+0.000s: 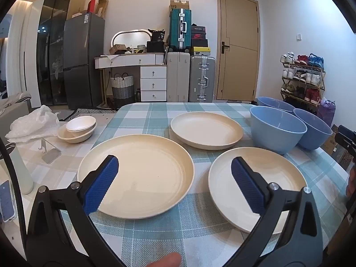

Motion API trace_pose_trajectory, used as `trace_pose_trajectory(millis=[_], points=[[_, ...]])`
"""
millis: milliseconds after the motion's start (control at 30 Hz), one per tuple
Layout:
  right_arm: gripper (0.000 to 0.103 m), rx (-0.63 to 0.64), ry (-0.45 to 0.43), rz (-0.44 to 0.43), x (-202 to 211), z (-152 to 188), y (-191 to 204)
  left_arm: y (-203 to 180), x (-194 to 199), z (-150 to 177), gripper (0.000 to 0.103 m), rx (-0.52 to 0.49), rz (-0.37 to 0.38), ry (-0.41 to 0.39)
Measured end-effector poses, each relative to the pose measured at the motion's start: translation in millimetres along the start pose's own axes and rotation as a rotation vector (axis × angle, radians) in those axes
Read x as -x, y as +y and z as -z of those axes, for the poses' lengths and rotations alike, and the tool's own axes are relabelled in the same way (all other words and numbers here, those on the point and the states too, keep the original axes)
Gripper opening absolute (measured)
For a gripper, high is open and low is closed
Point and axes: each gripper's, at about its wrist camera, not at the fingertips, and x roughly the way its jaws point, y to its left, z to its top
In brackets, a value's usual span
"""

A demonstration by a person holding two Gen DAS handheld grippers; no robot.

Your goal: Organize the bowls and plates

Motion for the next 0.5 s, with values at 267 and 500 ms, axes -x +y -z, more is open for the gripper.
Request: trace_pose_trajectory(millis=[267, 500], points=[[0.103, -0.003, 0.007, -0.001, -0.3, -0.1, 0.0, 0.6, -0.2, 0.0, 0.101, 0.011, 0.006, 0.003], [0.103, -0.003, 0.006, -0.002, -0.3, -0.1, 0.1, 0.9, -0.9, -0.1, 0.101, 0.012, 0.006, 0.002]])
